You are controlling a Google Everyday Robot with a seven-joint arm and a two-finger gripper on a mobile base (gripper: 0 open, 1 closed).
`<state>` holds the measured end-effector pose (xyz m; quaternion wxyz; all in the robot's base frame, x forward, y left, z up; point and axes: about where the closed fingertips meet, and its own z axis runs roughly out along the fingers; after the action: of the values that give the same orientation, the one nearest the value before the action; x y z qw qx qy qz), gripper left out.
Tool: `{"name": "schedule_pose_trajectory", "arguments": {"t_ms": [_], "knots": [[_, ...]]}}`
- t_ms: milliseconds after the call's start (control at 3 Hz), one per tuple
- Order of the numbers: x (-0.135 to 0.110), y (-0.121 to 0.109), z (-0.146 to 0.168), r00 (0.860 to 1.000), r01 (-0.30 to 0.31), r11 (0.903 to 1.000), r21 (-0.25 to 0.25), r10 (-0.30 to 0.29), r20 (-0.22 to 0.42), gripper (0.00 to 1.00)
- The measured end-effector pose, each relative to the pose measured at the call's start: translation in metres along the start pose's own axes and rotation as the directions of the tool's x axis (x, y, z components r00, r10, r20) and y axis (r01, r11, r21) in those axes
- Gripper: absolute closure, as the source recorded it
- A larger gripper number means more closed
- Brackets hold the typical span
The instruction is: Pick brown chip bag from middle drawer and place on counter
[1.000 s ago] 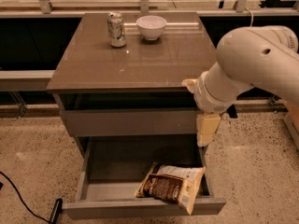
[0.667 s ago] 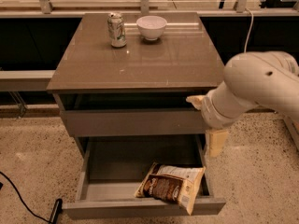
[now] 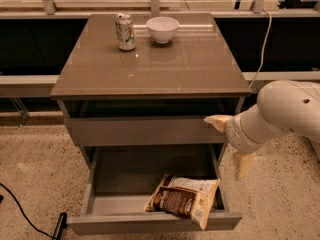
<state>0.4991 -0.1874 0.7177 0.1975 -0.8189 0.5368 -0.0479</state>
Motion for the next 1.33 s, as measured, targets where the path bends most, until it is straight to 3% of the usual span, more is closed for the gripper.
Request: {"name": "schedule_pose_trajectory", "arguments": {"t_ms": [333, 667, 1000, 1333], "knots": [[0.005, 0.008, 0.02, 1.0, -0.005, 0.9956, -0.094, 0.002, -0.022, 0.0], [0.024, 0.027, 0.067, 0.998, 0.046, 0.9772, -0.207, -0.053, -0.026, 0.0], [0.03, 0.047, 0.096, 0.99, 0.142, 0.9676, -0.209, -0.138, 0.032, 0.0], [0.027, 0.064, 0.121, 0.966, 0.244, 0.9579, -0.152, -0.226, 0.128, 0.0]]}}
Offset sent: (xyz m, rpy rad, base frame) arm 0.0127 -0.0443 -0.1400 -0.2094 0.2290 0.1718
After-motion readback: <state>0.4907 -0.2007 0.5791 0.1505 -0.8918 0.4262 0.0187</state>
